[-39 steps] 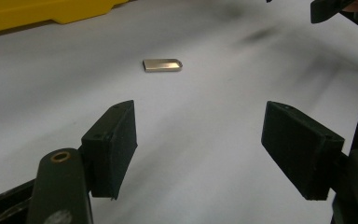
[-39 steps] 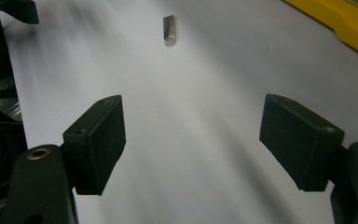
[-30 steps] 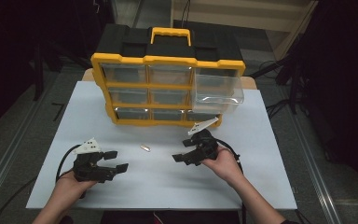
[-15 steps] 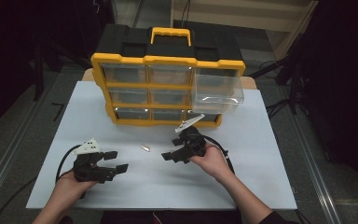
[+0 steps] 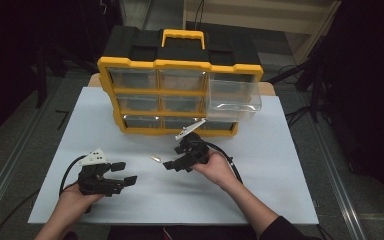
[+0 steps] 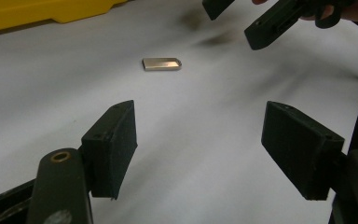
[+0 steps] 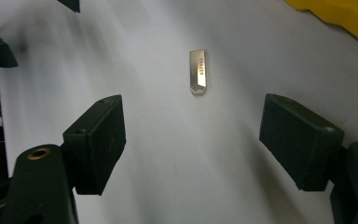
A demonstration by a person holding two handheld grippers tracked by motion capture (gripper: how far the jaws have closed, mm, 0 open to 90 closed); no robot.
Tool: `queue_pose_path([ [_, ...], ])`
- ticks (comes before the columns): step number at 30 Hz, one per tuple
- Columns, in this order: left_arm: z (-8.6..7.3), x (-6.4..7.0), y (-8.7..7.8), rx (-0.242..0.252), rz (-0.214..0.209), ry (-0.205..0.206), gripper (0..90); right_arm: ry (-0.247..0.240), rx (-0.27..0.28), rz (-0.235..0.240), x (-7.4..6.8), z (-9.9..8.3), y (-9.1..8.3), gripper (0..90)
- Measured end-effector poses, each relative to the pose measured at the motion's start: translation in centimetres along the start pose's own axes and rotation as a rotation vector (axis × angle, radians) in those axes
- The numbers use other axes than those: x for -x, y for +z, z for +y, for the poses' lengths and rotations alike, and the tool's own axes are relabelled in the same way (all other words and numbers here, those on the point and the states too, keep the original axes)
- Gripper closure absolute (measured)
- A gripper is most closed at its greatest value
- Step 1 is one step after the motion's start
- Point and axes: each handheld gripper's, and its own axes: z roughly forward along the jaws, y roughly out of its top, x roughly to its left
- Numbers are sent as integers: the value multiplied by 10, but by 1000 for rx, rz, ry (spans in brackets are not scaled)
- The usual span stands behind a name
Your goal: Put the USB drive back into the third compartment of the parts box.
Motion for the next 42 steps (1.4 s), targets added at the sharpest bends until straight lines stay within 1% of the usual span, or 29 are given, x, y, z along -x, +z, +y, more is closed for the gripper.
queue_pose_path([
  [3,0,0,0,1,0,-2,278,-4,-3,-10,-1,3,4,208],
  [4,0,0,0,1,0,-2,278,-6,2,4,-1,4,5,208],
  [7,0,0,0,-2,0,1,278,-13,4,7,-2,8,6,208],
  [8,0,0,0,-2,0,1,278,-6,3,4,-3,10,7,208],
  [9,0,0,0,-1,-1,1,278,-16,7,5,-3,12,7,208],
  [12,0,0,0,-3,-1,1,278,-21,9,9,-5,19,7,208],
  [16,-1,0,-1,-2,-3,3,278,-17,29,1,-6,26,7,207],
  [22,-3,-4,-5,11,10,-14,278,-30,40,-14,-6,36,8,209],
  [28,-6,-2,-6,10,16,0,278,-28,36,-22,-4,41,15,212],
  [29,-6,-2,-7,7,22,-2,278,-31,37,-23,-3,42,17,212],
  [31,-7,-3,-8,10,21,-7,278,-29,41,-28,-4,44,20,213],
  [33,-8,-2,-9,12,23,-8,278,-18,43,-26,-5,46,23,217],
  [34,-8,-2,-9,10,22,-6,278,-23,41,-21,-5,47,25,219],
  [36,-9,-1,-10,12,23,-8,278,-30,30,-31,-7,47,27,221],
  [37,-9,-1,-10,10,23,-7,278,-22,27,-35,-8,47,28,221],
  [42,-10,-2,-11,11,24,-9,278,-20,17,-33,-8,46,32,237],
])
